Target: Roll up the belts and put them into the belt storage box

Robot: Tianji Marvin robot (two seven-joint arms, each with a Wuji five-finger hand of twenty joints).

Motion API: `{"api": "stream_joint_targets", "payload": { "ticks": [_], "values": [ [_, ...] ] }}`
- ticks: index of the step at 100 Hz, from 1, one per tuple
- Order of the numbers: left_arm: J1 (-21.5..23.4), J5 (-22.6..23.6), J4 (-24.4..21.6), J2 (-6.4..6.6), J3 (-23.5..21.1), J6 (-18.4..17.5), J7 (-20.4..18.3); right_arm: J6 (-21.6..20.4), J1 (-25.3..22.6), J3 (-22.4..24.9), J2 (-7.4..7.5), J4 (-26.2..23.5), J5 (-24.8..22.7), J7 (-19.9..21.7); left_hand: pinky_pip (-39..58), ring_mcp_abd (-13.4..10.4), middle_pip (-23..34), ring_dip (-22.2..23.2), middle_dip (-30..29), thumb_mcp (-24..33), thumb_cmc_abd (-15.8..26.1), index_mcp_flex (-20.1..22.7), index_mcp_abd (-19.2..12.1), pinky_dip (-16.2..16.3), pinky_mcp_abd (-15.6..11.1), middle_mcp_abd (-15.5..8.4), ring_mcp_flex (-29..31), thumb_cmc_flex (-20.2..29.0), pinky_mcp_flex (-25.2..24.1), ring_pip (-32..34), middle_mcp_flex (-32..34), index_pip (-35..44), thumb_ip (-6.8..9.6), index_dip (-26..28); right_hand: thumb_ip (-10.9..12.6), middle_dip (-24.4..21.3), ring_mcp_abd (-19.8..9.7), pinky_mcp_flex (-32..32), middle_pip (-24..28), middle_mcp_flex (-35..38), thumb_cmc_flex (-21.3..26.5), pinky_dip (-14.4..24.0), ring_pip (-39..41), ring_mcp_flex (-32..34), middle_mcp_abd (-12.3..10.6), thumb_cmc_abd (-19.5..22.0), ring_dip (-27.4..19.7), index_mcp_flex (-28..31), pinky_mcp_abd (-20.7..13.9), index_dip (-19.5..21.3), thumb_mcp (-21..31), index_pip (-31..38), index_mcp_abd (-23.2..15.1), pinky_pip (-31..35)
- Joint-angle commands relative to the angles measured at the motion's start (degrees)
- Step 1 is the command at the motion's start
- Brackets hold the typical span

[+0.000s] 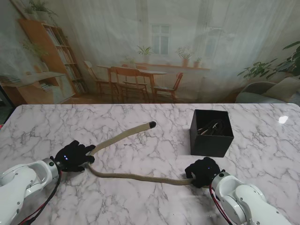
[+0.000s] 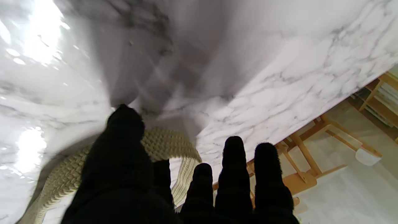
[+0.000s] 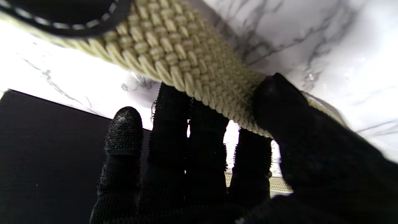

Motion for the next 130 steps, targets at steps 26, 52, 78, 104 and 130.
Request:
{"api": "stream_joint_targets", "payload": {
  "ticks": [26, 52, 78, 104, 130],
  "values": [
    [0.3, 7.8, 1.5, 1.09, -1.1, 5.8, 2.2, 0.5, 0.3, -0.4, -0.06, 0.5, 0.1, -0.3, 3.8, 0.1, 3.2, 1.6, 4.8, -0.2, 0.0, 12.4, 0.3, -0.6, 0.3, 0.1, 1.9, 6.0, 1.0, 2.4, 8.1, 23.8, 1.27, 3.5, 1.1, 0.7, -0.9, -0.4, 2.0, 2.7, 4.7, 0.0, 1.2, 1.2, 1.5, 3.5, 0.6, 1.6, -0.1, 0.6, 2.4, 4.4, -1.3, 0.6],
    [1.3, 10.2, 3.1, 1.19, -4.6, 11.0, 4.0, 0.7, 2.5, -2.6, -0.05, 1.7, 1.3, -0.1, 4.3, 0.3, 3.2, 1.6, 5.5, -0.1, -0.3, 12.8, 0.9, -0.5, 0.6, -0.1, 2.4, 6.3, 1.2, 2.4, 10.5, 23.8, 1.33, 3.2, 1.1, 0.7, -0.8, -0.1, 2.1, 2.7, 4.8, 0.0, 1.2, 1.3, 1.6, 3.6, 0.6, 1.6, -0.3, 0.4, 2.3, 4.3, -1.0, 0.8],
    [-2.4, 8.9, 7.5, 1.32, -1.4, 13.4, 2.1, 2.3, 5.9, -6.3, -0.26, 4.3, 2.8, -2.5, 4.8, 0.3, 3.2, 1.7, 6.0, -0.3, -0.2, 12.7, 0.8, -0.4, 0.5, -0.1, 2.5, 6.2, 1.2, 2.5, 11.0, 23.6, 1.28, 3.2, 1.0, -0.5, -0.3, -1.1, 0.4, 1.8, 4.3, -0.3, -0.6, -0.6, 0.9, 4.6, -0.3, 0.4, 0.4, -2.0, 1.6, 2.5, -0.6, 0.3],
    [-1.4, 7.7, 6.9, 0.92, -1.8, 13.8, 0.9, 1.9, 5.4, -6.1, -0.05, 4.2, 1.0, -2.8, 3.6, 1.2, 0.5, 0.9, 5.0, -2.7, 4.7, 4.1, 4.1, -1.0, 1.6, 1.1, 2.1, -4.2, 0.6, 1.2, 10.1, -0.4, 1.36, -6.1, 1.4, -4.2, 1.9, -3.8, -7.0, -5.3, -5.8, -0.4, -3.9, -5.0, 2.2, 4.2, -1.9, -4.4, 2.4, -7.5, -2.0, -3.4, 5.4, -0.9],
    [3.3, 8.8, 1.0, 0.42, -8.2, 11.3, 3.7, 1.2, 4.7, -5.1, -0.14, 4.0, 0.5, -4.5, 1.4, 2.0, -0.9, -0.1, 4.6, -2.9, 4.1, -1.4, 4.4, -1.2, 2.6, 1.3, -0.1, -7.0, -0.7, -0.8, 9.1, -11.0, 1.27, -11.6, 6.4, -5.5, 3.5, -5.0, -8.4, -10.6, -12.5, 0.2, -5.2, -8.5, 3.6, 6.6, -2.8, -3.4, 3.2, -0.4, -2.3, -14.0, 8.6, -1.2]
  ]
}}
